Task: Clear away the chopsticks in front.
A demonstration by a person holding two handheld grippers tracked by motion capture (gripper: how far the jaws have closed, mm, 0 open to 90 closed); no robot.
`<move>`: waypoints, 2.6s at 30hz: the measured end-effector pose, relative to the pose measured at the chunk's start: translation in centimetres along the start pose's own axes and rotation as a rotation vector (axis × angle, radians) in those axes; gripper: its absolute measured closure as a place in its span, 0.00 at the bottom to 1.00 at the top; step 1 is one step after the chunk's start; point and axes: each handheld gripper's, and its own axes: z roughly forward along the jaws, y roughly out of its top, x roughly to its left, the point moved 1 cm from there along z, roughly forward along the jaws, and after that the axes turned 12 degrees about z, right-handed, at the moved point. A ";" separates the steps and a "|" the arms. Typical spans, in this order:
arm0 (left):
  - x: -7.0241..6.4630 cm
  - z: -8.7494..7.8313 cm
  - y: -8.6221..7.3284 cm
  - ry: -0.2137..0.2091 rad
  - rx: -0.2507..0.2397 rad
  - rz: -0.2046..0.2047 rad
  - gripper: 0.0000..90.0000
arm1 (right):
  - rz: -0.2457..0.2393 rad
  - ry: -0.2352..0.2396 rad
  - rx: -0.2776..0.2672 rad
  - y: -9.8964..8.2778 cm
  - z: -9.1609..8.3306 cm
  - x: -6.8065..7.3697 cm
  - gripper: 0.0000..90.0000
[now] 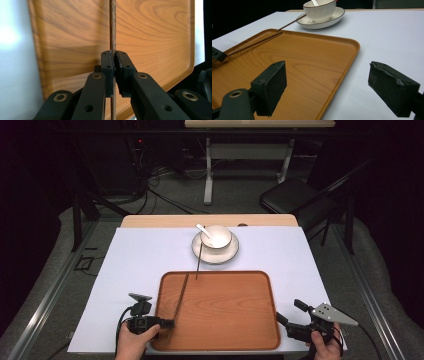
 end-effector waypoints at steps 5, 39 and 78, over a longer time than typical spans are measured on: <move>0.0 0.4 0.1 0.005 0.010 -0.012 0.93 | -0.004 -0.001 -0.003 0.0 0.0 0.0 0.16; -0.8 -0.5 1.8 0.075 -0.115 0.133 0.56 | -0.003 -0.002 -0.001 0.0 0.0 0.1 0.16; 0.7 -0.4 12.6 0.216 -0.163 0.232 0.51 | -0.002 -0.001 0.000 0.0 0.0 0.0 0.16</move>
